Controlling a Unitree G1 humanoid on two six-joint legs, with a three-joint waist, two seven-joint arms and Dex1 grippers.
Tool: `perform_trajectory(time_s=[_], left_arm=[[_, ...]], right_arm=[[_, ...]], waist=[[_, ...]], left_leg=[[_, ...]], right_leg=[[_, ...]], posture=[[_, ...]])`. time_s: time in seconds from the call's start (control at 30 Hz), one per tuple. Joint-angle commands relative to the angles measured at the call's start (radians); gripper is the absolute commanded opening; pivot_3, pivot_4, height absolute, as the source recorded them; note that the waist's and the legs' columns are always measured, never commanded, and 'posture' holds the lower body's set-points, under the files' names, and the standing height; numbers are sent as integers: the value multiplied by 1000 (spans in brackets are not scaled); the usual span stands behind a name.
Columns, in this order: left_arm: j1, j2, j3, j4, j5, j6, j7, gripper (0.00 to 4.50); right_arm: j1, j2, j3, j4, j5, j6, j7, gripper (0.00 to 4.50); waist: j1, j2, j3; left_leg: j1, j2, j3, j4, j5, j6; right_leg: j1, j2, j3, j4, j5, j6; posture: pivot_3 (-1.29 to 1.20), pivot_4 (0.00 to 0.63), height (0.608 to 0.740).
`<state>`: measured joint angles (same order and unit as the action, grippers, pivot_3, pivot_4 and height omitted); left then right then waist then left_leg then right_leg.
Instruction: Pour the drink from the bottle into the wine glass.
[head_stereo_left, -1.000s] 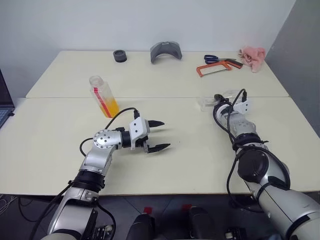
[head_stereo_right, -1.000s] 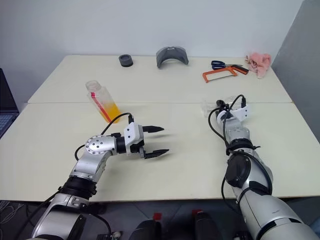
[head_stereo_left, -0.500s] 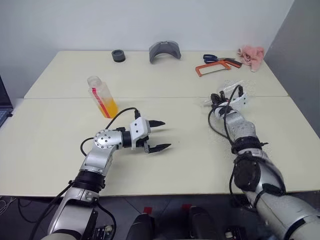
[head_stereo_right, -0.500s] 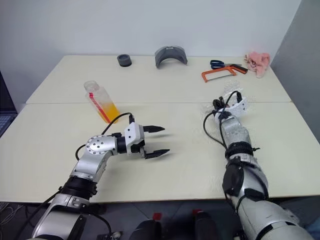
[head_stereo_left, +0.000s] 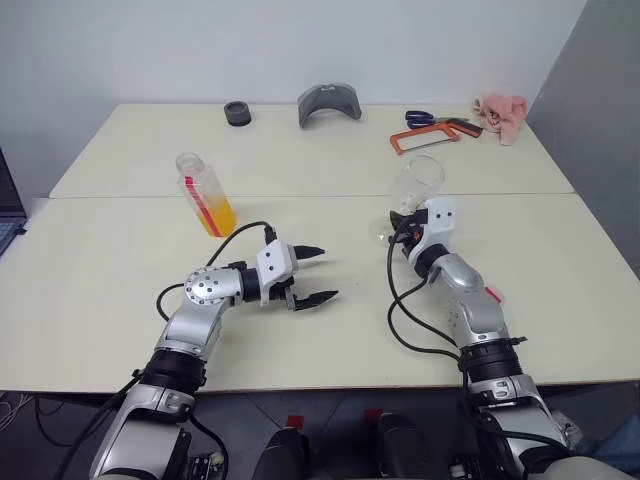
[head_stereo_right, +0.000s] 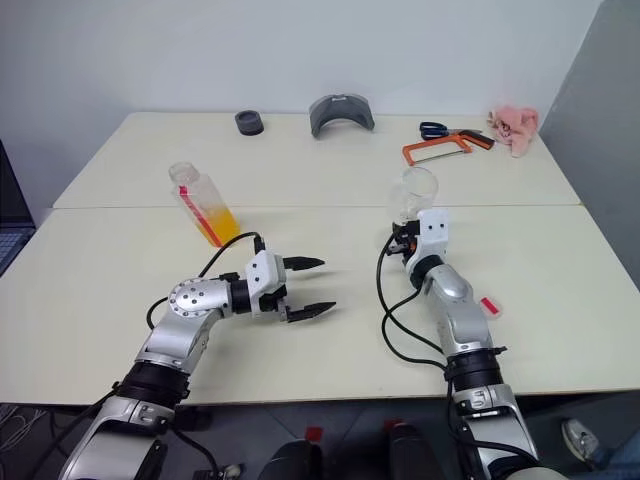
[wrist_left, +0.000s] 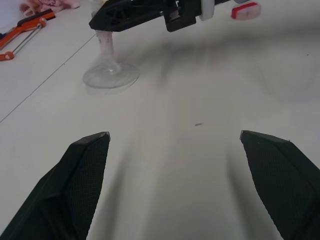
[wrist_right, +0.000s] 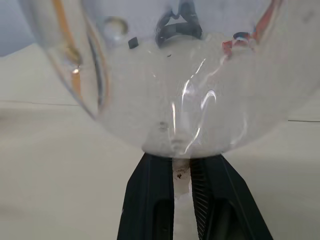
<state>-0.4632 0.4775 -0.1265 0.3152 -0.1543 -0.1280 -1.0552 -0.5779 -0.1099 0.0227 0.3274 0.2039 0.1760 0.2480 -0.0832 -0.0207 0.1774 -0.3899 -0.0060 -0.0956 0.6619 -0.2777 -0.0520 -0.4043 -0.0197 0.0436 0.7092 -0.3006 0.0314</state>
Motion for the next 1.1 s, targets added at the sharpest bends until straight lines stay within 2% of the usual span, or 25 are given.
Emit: perform_trajectory(time_s=[0.03,0.33,0.6,0.83,1.1], left_arm=[[11,24,54,-55,-20,23,44,4500],[63,81,166,-105,-36,75,146,4500],[111,110,219,-163,-56,122,190,4500],[99,119,237,-174,-74,143,199,4500],[69,116,223,-166,-80,134,191,4500]], right_arm=[[-62,18,33,68,-22,-46,73,197],[-317,112,50,407,-57,-179,221,197],[-386,157,64,611,-116,-283,266,197],[-397,171,36,670,-110,-323,254,197],[-386,174,19,648,-105,-325,267,2931]], waist=[[-2,0,0],[-4,2,2],[5,2,2],[0,2,2],[0,2,2]], left_leg=[[0,0,0,0,0,0],[0,1,-1,-1,0,0],[-3,-2,-1,0,0,0],[-2,-1,-2,-1,0,0],[-2,-1,-1,-1,0,0]], right_leg=[[0,0,0,0,0,0],[-2,0,-1,2,0,0],[-2,-3,-1,-2,0,0],[-2,-2,-1,-1,0,0],[-2,-2,-1,-1,0,-1]], posture=[[0,150,740],[0,150,740],[0,150,740],[0,150,740],[0,150,740]])
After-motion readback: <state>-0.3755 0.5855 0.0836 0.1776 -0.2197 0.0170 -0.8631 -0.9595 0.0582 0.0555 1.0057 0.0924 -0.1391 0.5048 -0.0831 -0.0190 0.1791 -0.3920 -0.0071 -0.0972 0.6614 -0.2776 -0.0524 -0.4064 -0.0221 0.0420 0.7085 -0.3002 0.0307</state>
